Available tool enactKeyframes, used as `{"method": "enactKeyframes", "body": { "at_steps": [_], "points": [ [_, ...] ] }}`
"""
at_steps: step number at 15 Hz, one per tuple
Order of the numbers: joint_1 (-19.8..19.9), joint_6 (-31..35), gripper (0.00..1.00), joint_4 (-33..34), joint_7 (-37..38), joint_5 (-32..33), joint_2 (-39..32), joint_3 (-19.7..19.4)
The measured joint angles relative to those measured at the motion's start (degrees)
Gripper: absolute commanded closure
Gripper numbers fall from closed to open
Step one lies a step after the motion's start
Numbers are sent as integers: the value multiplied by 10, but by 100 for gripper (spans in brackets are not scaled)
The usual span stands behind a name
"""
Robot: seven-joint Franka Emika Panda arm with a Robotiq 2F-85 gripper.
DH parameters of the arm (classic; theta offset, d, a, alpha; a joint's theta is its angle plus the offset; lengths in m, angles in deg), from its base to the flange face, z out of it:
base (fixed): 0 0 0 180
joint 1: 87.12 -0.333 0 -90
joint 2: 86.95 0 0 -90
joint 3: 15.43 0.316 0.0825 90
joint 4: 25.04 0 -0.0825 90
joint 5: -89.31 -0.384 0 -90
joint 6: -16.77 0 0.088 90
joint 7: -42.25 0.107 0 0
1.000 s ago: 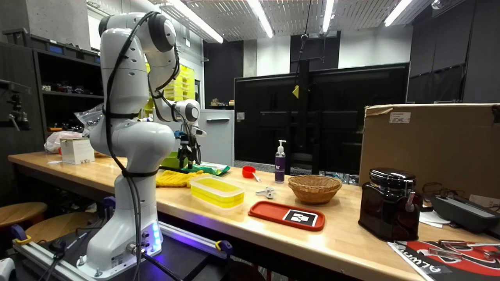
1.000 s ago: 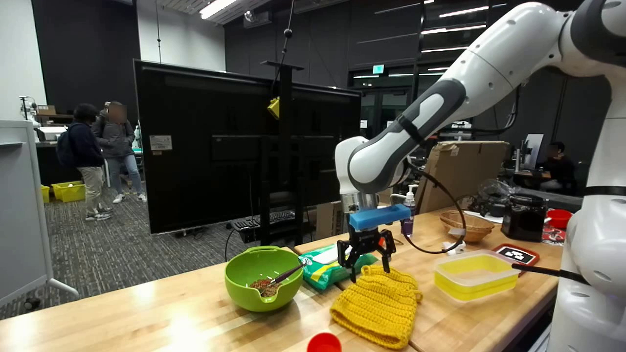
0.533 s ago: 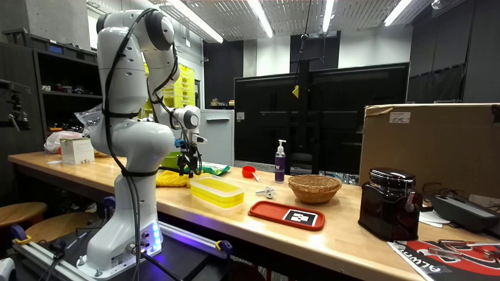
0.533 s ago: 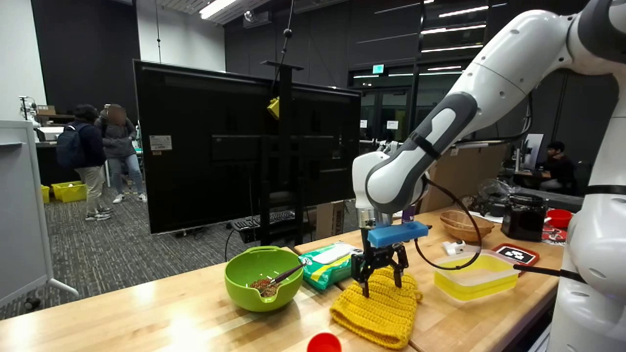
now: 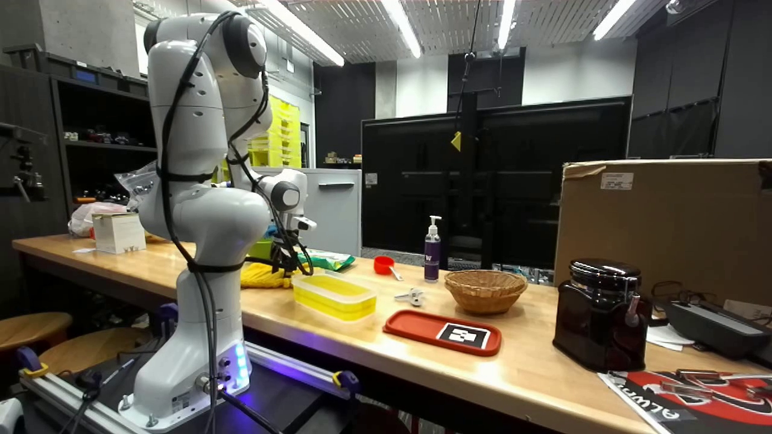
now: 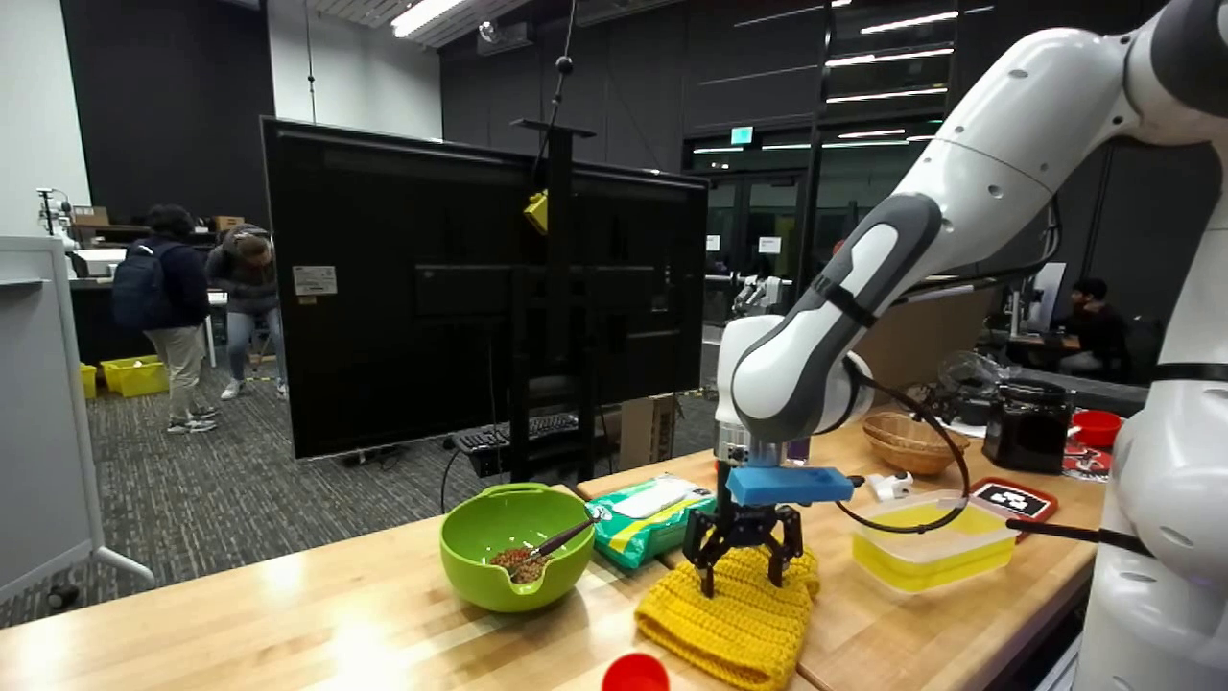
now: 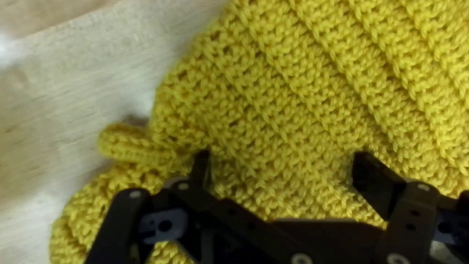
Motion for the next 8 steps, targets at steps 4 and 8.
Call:
{"method": "enactKeyframes", "body": {
  "at_steps": [4, 8],
  "points": [
    [-13, 29, 0, -22, 32, -71, 17, 21],
    [-19, 31, 0, -15, 127, -70, 10, 53]
  ]
}}
